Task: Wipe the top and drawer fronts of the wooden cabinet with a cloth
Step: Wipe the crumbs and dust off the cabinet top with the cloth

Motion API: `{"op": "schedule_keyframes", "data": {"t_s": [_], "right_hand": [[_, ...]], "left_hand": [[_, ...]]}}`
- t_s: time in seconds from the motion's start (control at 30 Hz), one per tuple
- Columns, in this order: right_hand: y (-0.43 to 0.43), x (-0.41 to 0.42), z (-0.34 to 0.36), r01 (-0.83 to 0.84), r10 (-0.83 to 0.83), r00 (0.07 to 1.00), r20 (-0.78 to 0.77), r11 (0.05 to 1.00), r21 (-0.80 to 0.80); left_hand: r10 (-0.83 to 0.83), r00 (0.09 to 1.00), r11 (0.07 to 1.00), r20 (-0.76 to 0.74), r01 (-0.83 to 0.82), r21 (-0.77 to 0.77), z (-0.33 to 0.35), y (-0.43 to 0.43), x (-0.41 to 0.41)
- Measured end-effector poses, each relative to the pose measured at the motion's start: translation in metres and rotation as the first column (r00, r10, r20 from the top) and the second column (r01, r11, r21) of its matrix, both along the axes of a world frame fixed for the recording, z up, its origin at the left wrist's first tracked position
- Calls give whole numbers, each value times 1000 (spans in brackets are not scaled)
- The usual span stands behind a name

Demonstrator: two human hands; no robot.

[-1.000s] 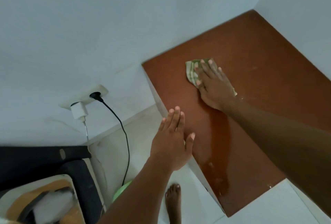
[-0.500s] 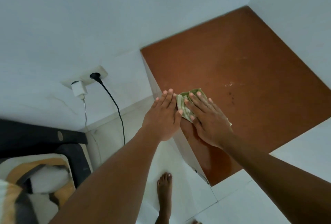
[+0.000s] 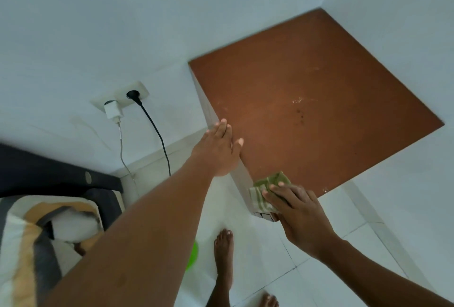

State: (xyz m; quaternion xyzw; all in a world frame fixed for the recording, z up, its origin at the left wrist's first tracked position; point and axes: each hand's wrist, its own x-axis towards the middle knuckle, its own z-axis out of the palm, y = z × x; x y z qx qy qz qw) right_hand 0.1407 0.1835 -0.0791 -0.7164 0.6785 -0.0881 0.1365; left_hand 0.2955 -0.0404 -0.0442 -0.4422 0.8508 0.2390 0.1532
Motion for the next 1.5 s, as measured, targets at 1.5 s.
{"op": "schedule_keyframes", "data": {"t_s": [1.5], "right_hand": [[-114, 2, -11, -137, 143, 984, -106, 989, 58]], "left_hand": [[-25, 998, 1000, -61, 24, -6, -18, -49, 16]]}}
